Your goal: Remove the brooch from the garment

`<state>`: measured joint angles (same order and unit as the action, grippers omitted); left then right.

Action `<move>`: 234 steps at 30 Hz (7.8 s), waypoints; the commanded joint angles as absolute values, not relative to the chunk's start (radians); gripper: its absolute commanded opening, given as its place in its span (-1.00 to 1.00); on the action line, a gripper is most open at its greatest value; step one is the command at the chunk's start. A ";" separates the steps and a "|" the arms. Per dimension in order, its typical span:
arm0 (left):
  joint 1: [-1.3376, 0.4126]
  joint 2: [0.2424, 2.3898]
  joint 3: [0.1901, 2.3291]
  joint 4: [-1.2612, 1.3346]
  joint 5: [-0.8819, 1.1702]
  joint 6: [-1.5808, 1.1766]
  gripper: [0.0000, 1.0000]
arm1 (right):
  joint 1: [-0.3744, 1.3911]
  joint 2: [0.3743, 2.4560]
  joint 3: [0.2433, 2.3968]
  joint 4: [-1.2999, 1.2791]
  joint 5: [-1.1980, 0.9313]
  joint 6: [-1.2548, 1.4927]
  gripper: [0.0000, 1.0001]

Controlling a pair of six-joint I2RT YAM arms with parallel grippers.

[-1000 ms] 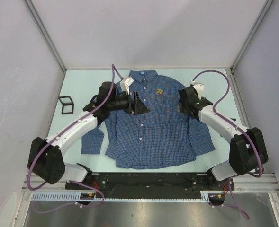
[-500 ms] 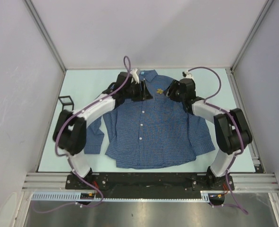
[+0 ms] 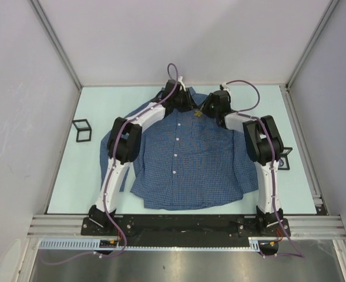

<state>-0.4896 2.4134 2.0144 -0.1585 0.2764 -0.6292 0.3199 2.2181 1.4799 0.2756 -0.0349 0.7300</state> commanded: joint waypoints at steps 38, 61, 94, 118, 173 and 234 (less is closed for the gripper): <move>-0.497 2.491 2.089 -0.118 0.262 -0.618 -0.99 | 0.285 2.227 1.456 0.195 -0.068 0.729 -0.16; -0.644 2.453 2.189 -0.267 -0.143 -0.209 -1.00 | 0.273 2.123 1.468 0.149 -0.058 0.686 0.12; -0.649 2.454 2.217 -0.272 0.032 -0.203 -0.43 | 0.293 2.204 1.485 0.130 -0.067 0.729 -0.50; -0.555 2.487 2.192 -0.304 0.176 -0.328 -0.44 | 0.298 2.149 1.414 0.265 -0.163 0.677 -0.35; -0.476 2.350 1.968 -0.057 0.313 -0.417 -0.07 | 0.261 2.118 1.243 0.560 -0.201 0.841 -0.02; -0.486 2.533 2.209 -0.238 0.371 -0.400 0.12 | 0.273 2.203 1.258 0.623 -0.268 0.796 -1.00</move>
<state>-0.4847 2.5069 2.1475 -0.2230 0.3401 -0.4171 0.2775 2.2524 1.2438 0.6109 -0.2508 0.8925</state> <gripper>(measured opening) 0.554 0.012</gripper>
